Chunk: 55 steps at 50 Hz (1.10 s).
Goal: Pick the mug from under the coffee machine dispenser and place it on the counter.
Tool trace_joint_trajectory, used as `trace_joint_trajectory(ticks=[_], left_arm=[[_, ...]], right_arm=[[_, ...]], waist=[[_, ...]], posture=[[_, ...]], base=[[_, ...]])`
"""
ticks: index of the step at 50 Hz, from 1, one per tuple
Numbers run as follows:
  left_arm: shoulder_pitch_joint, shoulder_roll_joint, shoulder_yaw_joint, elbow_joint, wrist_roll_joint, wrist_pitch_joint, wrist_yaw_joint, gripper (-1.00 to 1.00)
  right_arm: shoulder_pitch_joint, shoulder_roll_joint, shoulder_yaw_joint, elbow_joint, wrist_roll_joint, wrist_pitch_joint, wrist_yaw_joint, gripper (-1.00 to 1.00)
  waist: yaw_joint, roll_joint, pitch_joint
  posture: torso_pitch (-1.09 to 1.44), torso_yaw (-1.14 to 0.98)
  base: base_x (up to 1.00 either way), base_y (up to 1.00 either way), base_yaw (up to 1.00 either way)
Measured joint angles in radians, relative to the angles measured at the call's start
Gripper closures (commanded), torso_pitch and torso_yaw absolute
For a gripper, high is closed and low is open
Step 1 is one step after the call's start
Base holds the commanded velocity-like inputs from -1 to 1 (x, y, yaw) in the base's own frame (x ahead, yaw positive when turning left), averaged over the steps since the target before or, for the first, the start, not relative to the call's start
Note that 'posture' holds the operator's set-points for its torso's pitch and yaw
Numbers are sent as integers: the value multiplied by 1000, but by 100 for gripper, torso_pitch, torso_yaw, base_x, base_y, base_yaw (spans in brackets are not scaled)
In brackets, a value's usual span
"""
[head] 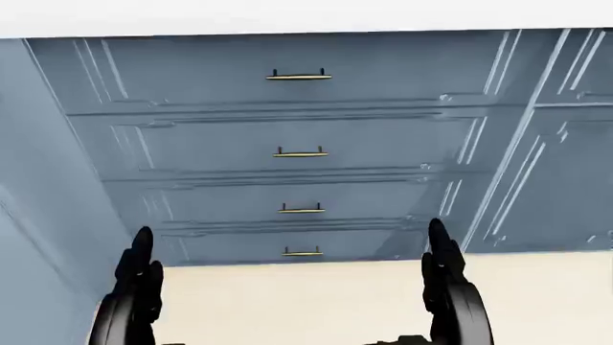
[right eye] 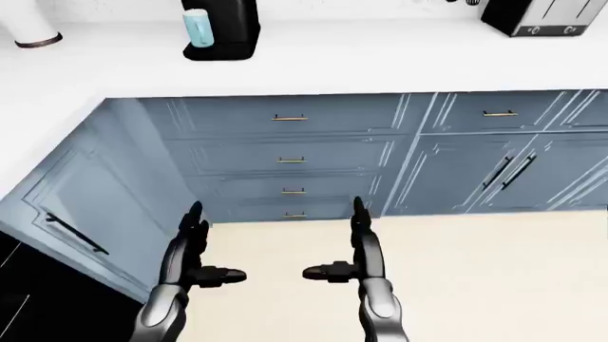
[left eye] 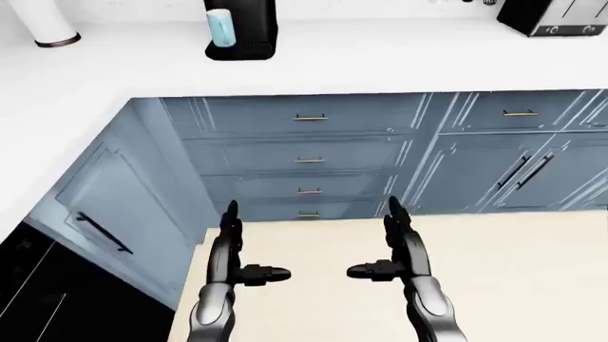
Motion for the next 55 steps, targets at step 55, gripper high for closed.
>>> trace_joint_trajectory(ticks=[55], left_arm=[[-221, 239, 343, -480, -127, 377, -13, -100]], right_arm=[[-407, -323, -310, -255, 248, 356, -36, -100]], waist=[[8, -2, -51]], posture=[[0, 0]], base=[[0, 0, 0]])
